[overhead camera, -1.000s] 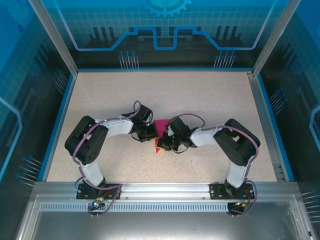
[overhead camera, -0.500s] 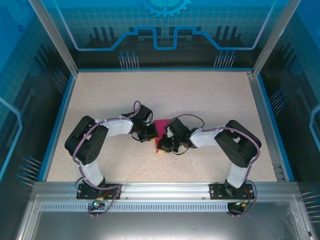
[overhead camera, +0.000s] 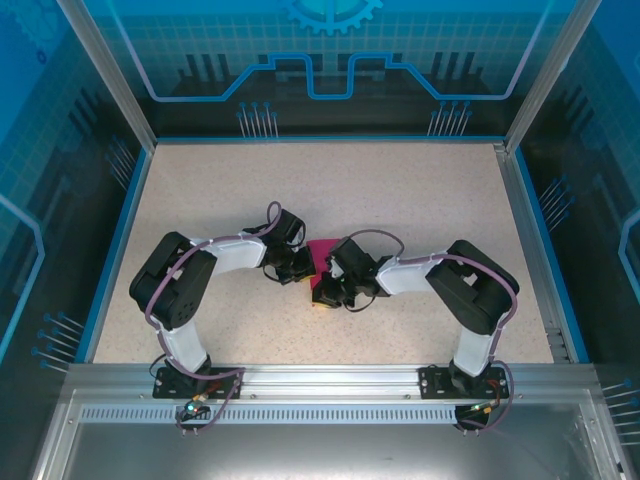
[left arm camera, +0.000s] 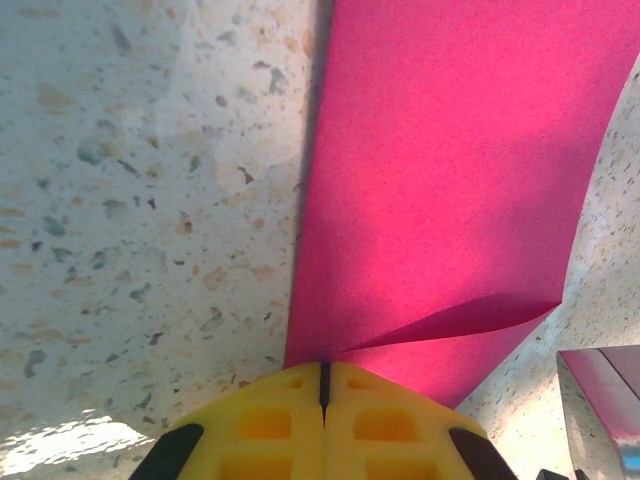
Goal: Fold a paper plane with a square sheet of paper (pick it up from the middle)
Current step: Third fold the triangle at the center of the table.
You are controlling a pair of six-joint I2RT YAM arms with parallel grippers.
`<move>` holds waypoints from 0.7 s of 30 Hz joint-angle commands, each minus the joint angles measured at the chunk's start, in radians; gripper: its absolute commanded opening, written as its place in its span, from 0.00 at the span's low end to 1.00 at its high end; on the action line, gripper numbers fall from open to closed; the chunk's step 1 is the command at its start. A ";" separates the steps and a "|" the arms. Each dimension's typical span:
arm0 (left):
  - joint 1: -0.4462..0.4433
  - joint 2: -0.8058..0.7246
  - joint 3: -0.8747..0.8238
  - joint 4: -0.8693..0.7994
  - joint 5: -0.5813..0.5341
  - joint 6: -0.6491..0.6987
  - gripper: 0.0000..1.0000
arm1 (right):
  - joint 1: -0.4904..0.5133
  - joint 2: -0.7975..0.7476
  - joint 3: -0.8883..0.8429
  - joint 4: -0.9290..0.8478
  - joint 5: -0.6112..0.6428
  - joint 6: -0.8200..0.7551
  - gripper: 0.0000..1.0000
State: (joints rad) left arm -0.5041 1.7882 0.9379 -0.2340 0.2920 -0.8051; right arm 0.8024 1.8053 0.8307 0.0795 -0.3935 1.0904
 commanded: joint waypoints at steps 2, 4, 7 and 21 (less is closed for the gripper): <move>-0.002 0.060 -0.051 -0.054 -0.076 0.021 0.04 | 0.021 0.034 0.020 -0.048 0.009 -0.015 0.07; -0.001 0.060 -0.051 -0.056 -0.076 0.023 0.04 | 0.021 0.050 0.019 -0.047 0.002 -0.007 0.07; -0.001 0.060 -0.051 -0.059 -0.076 0.024 0.03 | 0.020 0.018 0.026 -0.062 0.015 -0.015 0.07; -0.002 0.060 -0.036 -0.074 -0.076 0.032 0.04 | -0.050 0.047 0.043 -0.110 0.060 -0.066 0.07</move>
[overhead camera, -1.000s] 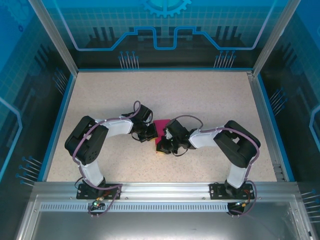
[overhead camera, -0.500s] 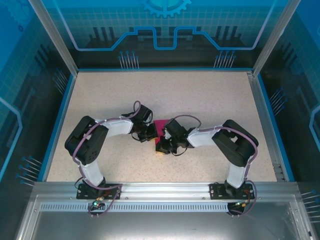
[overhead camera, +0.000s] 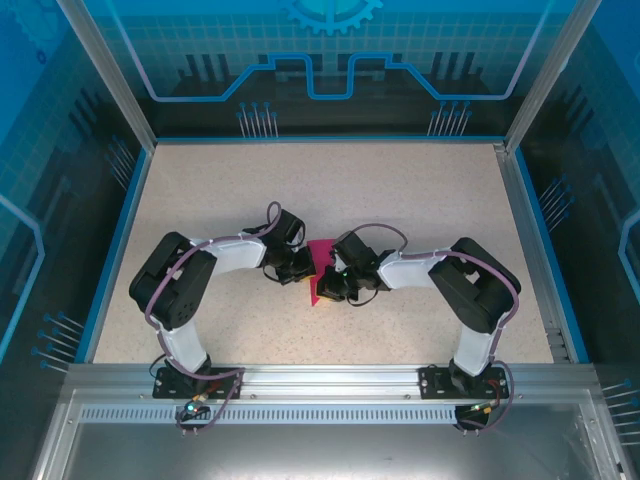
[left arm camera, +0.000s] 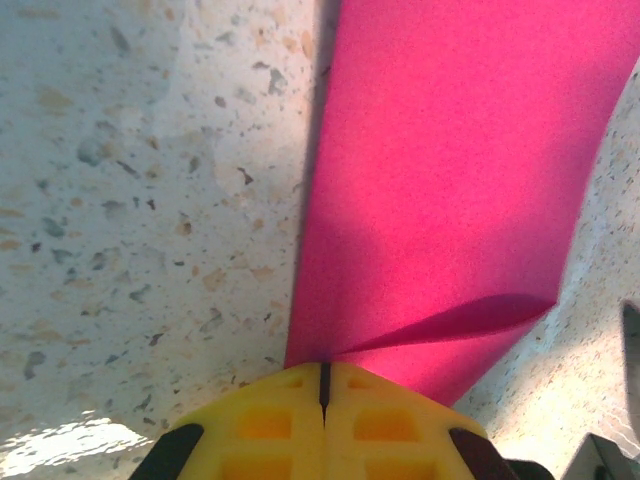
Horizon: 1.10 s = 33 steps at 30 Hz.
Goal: Fold a paper plane with a square sheet of paper (pick it up from the middle)
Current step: Third fold the triangle at the center of the table.
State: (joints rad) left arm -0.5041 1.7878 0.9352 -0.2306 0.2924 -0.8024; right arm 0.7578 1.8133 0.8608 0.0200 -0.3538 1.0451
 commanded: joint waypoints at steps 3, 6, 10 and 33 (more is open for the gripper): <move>-0.001 0.062 -0.032 -0.079 -0.076 0.029 0.03 | -0.014 0.024 0.013 -0.052 0.015 -0.021 0.06; -0.001 0.062 -0.030 -0.082 -0.078 0.030 0.04 | -0.027 -0.020 0.012 -0.042 0.014 -0.027 0.07; -0.001 0.062 -0.027 -0.082 -0.077 0.029 0.03 | -0.058 -0.024 0.054 -0.038 0.013 -0.034 0.07; -0.006 -0.231 -0.103 -0.028 0.066 -0.016 0.15 | -0.081 0.051 0.029 -0.067 0.025 -0.007 0.06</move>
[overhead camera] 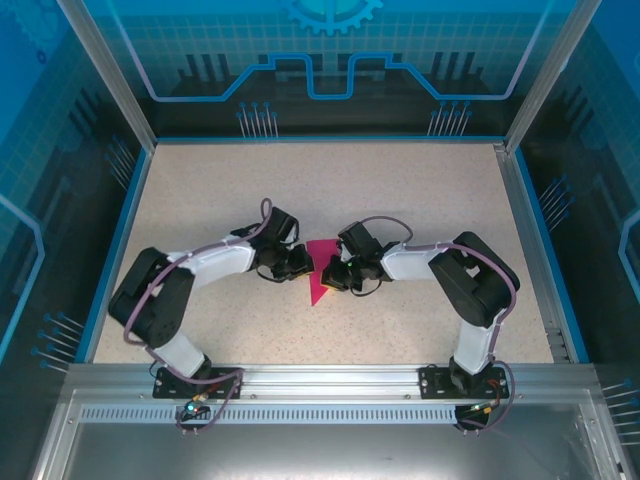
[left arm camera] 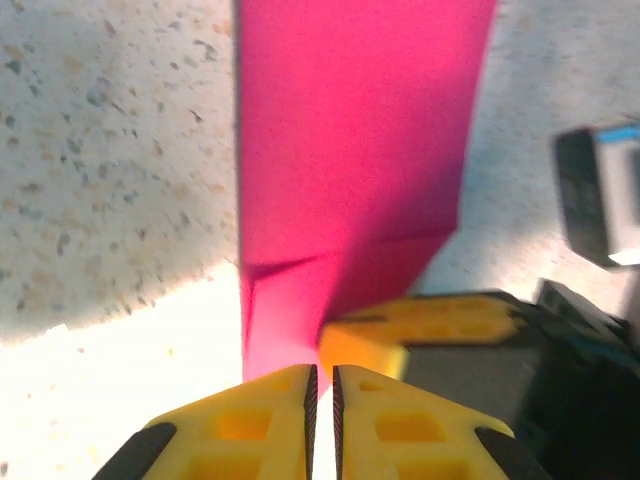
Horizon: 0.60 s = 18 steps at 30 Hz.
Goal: Fold a paper plane with a square sheet of paper (pick it up from the middle)
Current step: Third fold the triangle at the center of the table.
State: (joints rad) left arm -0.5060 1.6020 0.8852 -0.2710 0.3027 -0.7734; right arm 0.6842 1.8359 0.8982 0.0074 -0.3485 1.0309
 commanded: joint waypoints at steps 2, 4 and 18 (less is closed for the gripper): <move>-0.010 -0.064 -0.102 0.059 0.099 -0.084 0.13 | -0.008 0.030 -0.009 -0.054 0.019 0.007 0.06; -0.019 -0.073 -0.140 0.100 0.127 -0.114 0.10 | -0.007 0.031 -0.009 -0.053 0.019 0.008 0.06; -0.068 0.026 -0.180 0.189 0.174 -0.132 0.01 | -0.007 0.031 -0.010 -0.032 -0.002 0.002 0.06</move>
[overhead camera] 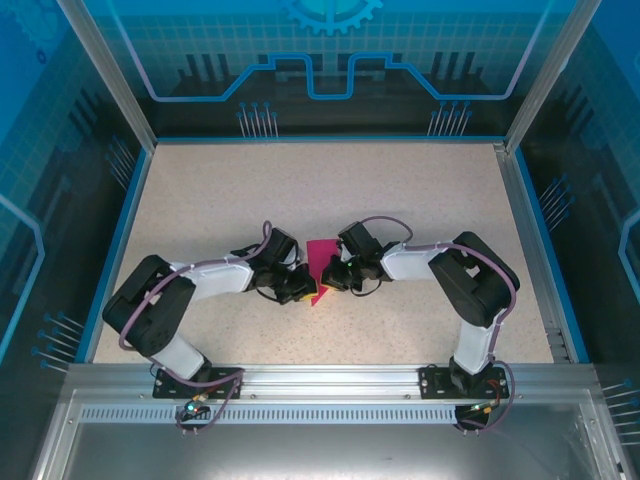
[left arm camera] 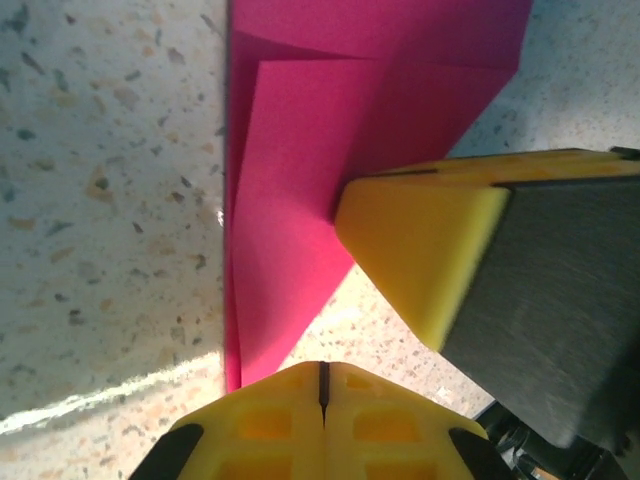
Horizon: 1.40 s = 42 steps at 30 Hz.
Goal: Fold a paper plane with a square sheet of paper (pick it up from the middle)
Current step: Third fold the triangle at the center of the table.
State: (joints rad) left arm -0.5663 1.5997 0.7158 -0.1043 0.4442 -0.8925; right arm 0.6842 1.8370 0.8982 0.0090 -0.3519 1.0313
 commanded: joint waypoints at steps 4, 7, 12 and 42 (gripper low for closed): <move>-0.009 0.049 -0.017 -0.006 0.004 -0.003 0.00 | -0.006 0.006 -0.013 -0.014 -0.004 -0.023 0.06; -0.008 0.055 -0.022 -0.036 -0.030 0.005 0.00 | -0.001 -0.024 -0.013 0.006 0.001 -0.056 0.06; -0.008 0.072 -0.026 -0.052 -0.046 0.007 0.00 | 0.031 -0.044 -0.013 0.024 -0.004 -0.096 0.06; -0.008 0.066 -0.036 -0.195 -0.122 0.025 0.00 | -0.218 0.005 -0.024 -0.085 0.070 -0.122 0.06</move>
State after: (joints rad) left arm -0.5716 1.6466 0.7174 -0.1261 0.4084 -0.8848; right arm 0.5274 1.8301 0.8700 0.0174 -0.4088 0.9489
